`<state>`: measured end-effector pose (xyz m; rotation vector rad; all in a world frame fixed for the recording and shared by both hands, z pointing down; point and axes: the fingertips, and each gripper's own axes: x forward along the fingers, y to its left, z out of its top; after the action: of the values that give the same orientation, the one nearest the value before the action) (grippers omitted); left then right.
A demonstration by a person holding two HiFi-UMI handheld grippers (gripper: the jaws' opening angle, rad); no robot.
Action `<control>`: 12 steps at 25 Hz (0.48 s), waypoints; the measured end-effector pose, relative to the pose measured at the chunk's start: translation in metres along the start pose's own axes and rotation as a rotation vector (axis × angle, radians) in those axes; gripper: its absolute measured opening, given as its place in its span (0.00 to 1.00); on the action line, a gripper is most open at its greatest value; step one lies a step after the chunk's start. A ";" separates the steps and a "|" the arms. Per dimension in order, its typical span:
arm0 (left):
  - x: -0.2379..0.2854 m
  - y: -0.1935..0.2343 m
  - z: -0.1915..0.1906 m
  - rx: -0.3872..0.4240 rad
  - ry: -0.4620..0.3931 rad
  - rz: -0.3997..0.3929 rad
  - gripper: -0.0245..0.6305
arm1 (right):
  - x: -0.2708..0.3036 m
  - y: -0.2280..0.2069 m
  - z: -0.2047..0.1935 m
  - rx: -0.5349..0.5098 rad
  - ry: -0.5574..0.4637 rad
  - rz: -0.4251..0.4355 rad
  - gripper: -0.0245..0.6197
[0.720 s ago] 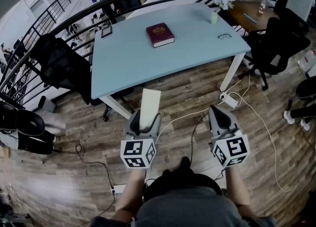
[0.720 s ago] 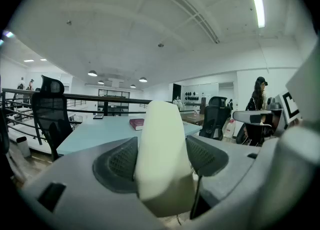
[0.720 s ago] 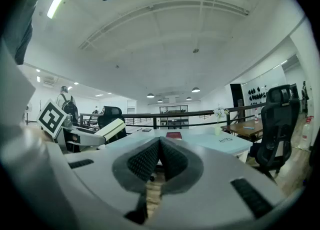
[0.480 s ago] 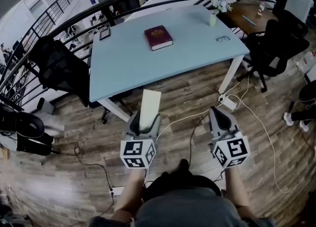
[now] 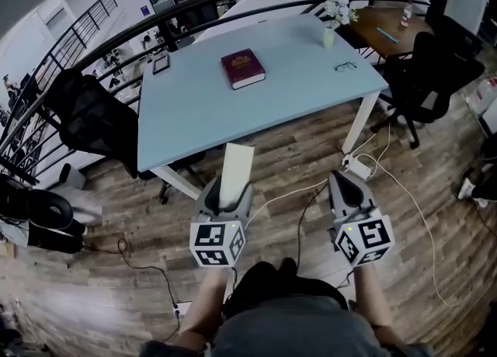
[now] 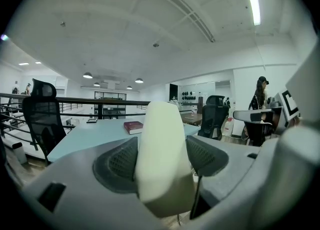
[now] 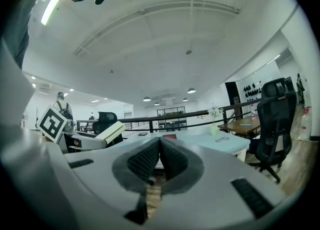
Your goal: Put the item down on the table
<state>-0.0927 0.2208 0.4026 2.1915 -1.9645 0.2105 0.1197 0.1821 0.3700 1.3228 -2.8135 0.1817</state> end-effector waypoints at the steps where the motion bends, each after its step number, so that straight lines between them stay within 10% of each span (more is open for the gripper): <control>1: 0.001 0.000 0.001 0.000 -0.002 0.005 0.51 | 0.000 -0.003 0.001 0.001 -0.001 0.000 0.04; 12: 0.021 0.012 0.013 0.013 -0.001 0.036 0.51 | 0.016 -0.019 0.004 0.032 -0.008 -0.004 0.04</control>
<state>-0.1025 0.1962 0.3953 2.1664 -2.0095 0.2282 0.1245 0.1572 0.3694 1.3383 -2.8257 0.2232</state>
